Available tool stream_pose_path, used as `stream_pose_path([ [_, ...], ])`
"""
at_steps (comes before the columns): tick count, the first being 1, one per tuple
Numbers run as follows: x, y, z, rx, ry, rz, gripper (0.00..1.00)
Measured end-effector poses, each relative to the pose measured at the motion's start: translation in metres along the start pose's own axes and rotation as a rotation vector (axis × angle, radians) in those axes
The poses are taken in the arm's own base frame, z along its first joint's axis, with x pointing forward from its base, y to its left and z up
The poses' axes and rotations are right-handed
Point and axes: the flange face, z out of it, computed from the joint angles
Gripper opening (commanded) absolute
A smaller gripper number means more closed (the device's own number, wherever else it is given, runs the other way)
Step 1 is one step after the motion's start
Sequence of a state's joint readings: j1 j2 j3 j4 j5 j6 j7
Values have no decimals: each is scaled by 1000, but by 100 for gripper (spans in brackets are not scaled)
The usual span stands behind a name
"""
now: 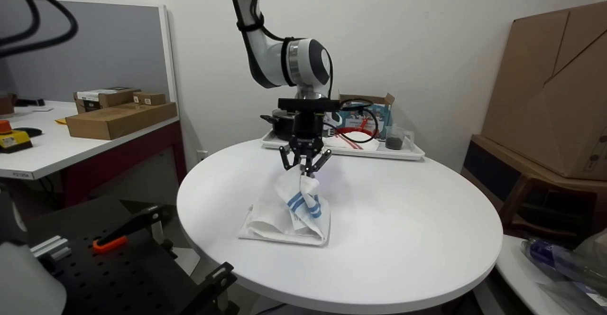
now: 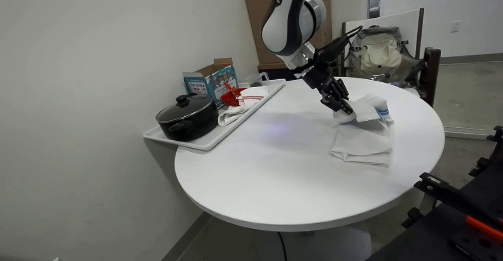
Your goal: Fold the towel three times
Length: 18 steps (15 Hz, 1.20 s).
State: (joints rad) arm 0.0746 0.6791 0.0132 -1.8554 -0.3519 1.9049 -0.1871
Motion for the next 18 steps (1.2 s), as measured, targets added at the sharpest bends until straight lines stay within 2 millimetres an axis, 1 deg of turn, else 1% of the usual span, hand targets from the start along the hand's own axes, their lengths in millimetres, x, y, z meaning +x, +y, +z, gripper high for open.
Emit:
stream_pose_path([
  [3,-1,-23,9,-12,-59,-71,3],
  [5,-1,-32,9,-19,-77,-99,3],
  [7,0,-30,4,-21,-71,-96,3],
  [8,0,-24,-2,-21,-60,-86,3],
  [10,-2,-4,-19,-20,-24,-48,3],
  [14,-20,61,-61,-2,70,69,3],
  [18,-44,122,-91,33,156,185,3],
])
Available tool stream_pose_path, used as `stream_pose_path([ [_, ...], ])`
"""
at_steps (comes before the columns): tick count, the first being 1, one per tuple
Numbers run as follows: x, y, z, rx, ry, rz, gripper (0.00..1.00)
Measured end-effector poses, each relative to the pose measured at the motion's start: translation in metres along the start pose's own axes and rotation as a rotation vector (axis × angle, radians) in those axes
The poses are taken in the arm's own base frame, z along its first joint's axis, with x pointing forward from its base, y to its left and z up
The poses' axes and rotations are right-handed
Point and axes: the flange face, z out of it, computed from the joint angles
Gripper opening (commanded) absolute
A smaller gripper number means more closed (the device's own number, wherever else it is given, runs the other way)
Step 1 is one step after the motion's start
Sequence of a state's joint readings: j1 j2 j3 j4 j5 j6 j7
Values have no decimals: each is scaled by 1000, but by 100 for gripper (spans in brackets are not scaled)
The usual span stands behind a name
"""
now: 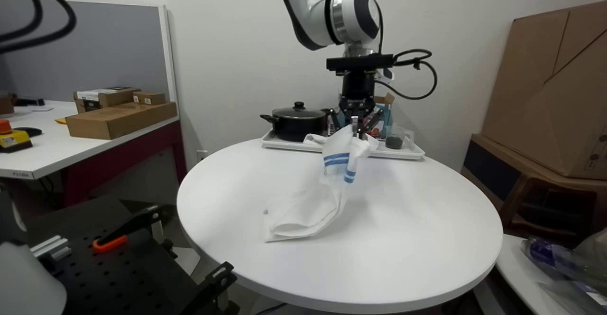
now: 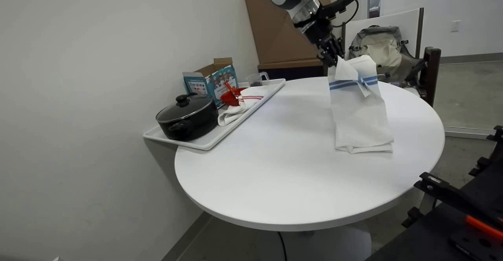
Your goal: Fold the towel three times
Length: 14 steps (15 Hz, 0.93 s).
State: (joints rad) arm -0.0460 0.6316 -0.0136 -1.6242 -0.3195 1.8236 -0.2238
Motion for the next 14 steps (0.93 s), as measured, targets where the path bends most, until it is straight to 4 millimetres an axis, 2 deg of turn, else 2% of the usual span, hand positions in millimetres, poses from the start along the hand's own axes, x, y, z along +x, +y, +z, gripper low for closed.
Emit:
stream_pose_path([
  [4,-10,47,-20,35,60,92,3],
  [5,-11,52,-22,38,67,102,3],
  [7,-10,51,-21,33,63,99,3],
  [10,2,19,-2,-16,8,35,3],
  [14,16,-49,54,-122,-133,-105,3],
])
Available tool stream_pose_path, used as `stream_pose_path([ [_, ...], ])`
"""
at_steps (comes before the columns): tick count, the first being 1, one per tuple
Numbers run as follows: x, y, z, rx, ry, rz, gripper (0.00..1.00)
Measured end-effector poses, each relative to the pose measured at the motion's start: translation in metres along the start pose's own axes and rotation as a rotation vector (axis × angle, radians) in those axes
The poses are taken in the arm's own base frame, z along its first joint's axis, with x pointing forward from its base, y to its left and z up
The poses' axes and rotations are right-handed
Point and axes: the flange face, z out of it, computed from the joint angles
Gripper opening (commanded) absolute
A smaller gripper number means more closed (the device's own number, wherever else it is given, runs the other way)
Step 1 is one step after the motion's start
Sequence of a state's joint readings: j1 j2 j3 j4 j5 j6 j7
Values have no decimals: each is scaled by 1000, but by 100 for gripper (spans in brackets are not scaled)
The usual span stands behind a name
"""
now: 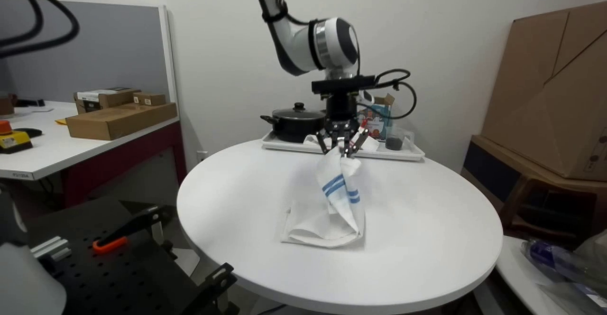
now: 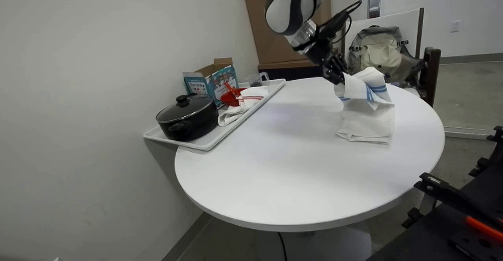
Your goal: Fold the towel three times
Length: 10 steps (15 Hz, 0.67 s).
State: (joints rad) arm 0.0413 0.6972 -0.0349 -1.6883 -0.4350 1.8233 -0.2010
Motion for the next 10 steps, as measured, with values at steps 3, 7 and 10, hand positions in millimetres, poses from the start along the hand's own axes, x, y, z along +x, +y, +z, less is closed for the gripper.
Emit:
stream_pose_path([
  [3,13,-45,39,-75,-98,-92,3],
  [7,20,-81,80,-140,-195,-173,37],
  [10,20,-96,97,-196,-234,-185,59],
])
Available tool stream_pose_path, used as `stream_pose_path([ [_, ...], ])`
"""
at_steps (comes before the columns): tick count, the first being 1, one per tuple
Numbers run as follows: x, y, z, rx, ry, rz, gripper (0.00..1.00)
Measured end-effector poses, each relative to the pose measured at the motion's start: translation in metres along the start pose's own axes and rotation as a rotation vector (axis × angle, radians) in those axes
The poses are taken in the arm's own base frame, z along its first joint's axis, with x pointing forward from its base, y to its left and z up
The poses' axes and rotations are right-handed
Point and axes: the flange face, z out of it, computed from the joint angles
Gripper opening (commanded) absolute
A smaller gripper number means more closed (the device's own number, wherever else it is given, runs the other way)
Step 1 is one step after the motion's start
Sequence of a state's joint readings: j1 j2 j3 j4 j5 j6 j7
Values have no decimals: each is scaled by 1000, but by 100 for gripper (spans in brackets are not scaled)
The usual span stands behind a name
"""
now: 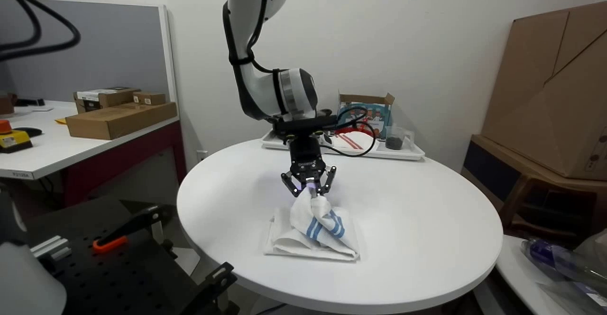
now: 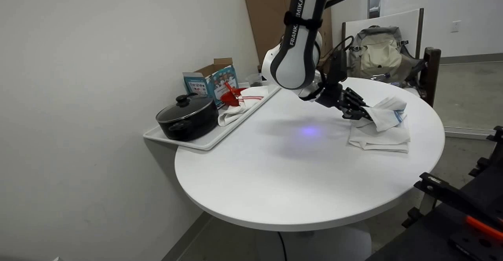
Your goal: Fold the towel three times
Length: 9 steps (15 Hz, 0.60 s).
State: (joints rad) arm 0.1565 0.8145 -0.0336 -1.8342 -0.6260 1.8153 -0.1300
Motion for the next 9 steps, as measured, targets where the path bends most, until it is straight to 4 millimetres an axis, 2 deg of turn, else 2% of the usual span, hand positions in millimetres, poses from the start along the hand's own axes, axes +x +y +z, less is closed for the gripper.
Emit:
stream_pose_path([
  [5,2,-11,-4,-38,-3,43,95],
  [6,1,-12,-7,-39,3,53,99],
  [9,-4,-13,-19,-32,28,78,100],
])
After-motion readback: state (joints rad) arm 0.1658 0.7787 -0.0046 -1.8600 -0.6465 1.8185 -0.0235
